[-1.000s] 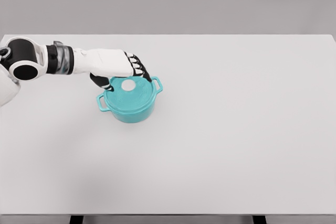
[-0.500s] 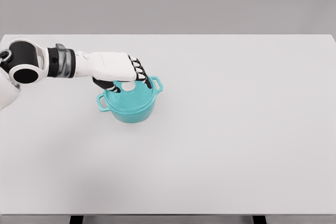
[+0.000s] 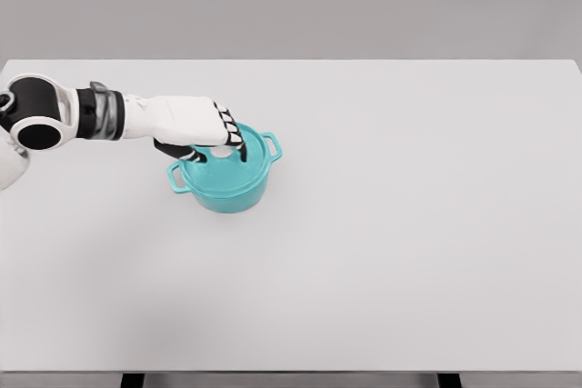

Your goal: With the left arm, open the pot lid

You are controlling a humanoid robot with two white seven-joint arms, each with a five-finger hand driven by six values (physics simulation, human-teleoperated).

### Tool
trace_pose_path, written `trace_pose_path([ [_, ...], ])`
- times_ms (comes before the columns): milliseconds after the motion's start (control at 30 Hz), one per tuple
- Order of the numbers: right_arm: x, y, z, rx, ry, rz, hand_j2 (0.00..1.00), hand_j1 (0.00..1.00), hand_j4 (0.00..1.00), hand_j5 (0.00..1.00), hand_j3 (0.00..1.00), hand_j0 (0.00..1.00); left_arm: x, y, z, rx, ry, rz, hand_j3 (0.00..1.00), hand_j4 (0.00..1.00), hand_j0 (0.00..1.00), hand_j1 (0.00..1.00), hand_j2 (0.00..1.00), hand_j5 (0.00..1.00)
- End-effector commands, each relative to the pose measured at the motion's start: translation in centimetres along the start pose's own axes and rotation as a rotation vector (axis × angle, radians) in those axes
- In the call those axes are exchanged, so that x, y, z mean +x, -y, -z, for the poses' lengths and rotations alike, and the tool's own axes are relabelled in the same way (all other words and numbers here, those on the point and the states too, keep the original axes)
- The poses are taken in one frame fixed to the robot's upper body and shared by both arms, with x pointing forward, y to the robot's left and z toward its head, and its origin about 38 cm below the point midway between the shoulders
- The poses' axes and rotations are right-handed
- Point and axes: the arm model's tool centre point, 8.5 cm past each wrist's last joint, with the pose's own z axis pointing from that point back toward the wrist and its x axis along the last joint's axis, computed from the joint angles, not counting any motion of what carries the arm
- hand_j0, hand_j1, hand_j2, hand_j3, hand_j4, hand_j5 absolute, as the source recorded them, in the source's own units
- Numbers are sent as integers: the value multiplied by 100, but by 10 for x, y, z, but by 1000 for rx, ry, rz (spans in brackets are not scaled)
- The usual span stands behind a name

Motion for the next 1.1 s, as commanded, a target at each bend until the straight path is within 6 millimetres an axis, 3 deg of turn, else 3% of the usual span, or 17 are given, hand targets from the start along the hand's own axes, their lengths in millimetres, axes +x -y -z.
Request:
trace_pose_path([
  [0,0,0,0,0,0,0,100,100,100,100,100,100,-1,0,-1,1,-3,-3,51,51,51,51,51,51],
  [167,0,0,0,0,0,0,100,100,100,100,100,100,0,0,0,1,-1,-4,33,33,33,33,33,33],
  [300,0,0,0,0,0,0,100,100,100,100,100,100,-3,-2,-6,1,-12,2,32,32,32,32,32,32],
  [400,0,0,0,0,0,0,100,100,100,100,100,100,-15,4,-31,-27,-68,4,30,30,30,30,30,30],
  [467,0,0,0,0,0,0,100,100,100,100,100,100,-28,0,-61,-45,-133,24,29,29,29,29,29,29],
  [600,0,0,0,0,0,0,100,100,100,100,100,100,-47,15,-110,-132,-264,44,29,29,29,29,29,29],
  [800,0,0,0,0,0,0,100,100,100,100,100,100,-72,47,-121,-242,-364,27,31,31,31,31,31,31],
  [867,0,0,0,0,0,0,100,100,100,100,100,100,-70,56,-110,-248,-346,6,36,36,36,36,36,36],
  [1000,0,0,0,0,0,0,100,100,100,100,100,100,-70,77,-85,-253,-314,-56,78,78,78,78,78,78],
  [1067,0,0,0,0,0,0,100,100,100,100,100,100,-78,89,-82,-263,-330,-102,91,91,91,91,91,91],
])
